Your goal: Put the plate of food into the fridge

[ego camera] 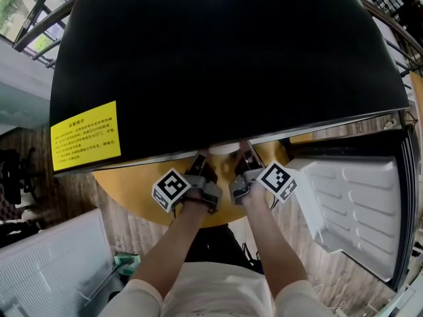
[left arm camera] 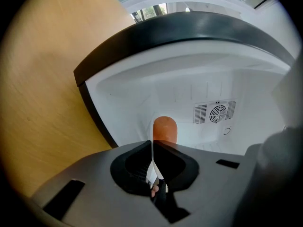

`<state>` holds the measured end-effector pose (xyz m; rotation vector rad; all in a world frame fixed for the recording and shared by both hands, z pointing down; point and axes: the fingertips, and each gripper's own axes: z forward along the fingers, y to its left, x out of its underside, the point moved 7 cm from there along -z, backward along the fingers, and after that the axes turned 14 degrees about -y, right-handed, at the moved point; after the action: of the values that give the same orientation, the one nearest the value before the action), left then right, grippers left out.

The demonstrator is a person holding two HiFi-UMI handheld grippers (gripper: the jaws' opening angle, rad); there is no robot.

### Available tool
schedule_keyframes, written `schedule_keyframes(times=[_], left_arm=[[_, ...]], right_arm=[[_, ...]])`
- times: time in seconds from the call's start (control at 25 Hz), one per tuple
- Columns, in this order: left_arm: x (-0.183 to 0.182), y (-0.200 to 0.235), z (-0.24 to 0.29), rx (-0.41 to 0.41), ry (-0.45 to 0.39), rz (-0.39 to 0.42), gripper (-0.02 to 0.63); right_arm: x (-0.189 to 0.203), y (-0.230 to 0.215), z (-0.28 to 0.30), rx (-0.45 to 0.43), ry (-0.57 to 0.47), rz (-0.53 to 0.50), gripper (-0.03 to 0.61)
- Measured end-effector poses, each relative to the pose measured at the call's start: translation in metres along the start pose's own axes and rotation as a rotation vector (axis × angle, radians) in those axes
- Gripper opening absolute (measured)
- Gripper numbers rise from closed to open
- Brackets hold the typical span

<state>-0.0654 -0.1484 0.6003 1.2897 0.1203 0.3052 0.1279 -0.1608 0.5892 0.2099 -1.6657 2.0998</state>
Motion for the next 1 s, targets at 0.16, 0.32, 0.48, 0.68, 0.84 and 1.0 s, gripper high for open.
schedule_keyframes(times=[0.16, 0.32, 0.48, 0.68, 0.84, 1.0], left_arm=[[-0.001, 0.002, 0.004, -0.006, -0.022, -0.009, 0.032], [-0.001, 0.003, 0.008, -0.015, -0.037, -0.011, 0.032], [-0.002, 0.005, 0.012, -0.019, -0.046, -0.008, 0.032], [-0.002, 0.009, 0.016, -0.033, -0.046, 0.006, 0.032], [0.0, 0.01, 0.019, -0.032, -0.047, 0.011, 0.032], [0.001, 0.007, 0.022, -0.031, -0.05, 0.024, 0.034]], right_arm=[[0.002, -0.002, 0.006, 0.005, -0.012, 0.003, 0.04], [0.003, -0.004, 0.012, 0.011, -0.017, 0.002, 0.041], [0.003, -0.005, 0.018, 0.013, -0.018, -0.001, 0.041], [0.004, -0.009, 0.022, 0.027, -0.02, -0.003, 0.041], [0.002, -0.011, 0.025, 0.025, -0.036, -0.008, 0.04], [0.003, -0.021, 0.027, 0.043, -0.038, -0.025, 0.041]])
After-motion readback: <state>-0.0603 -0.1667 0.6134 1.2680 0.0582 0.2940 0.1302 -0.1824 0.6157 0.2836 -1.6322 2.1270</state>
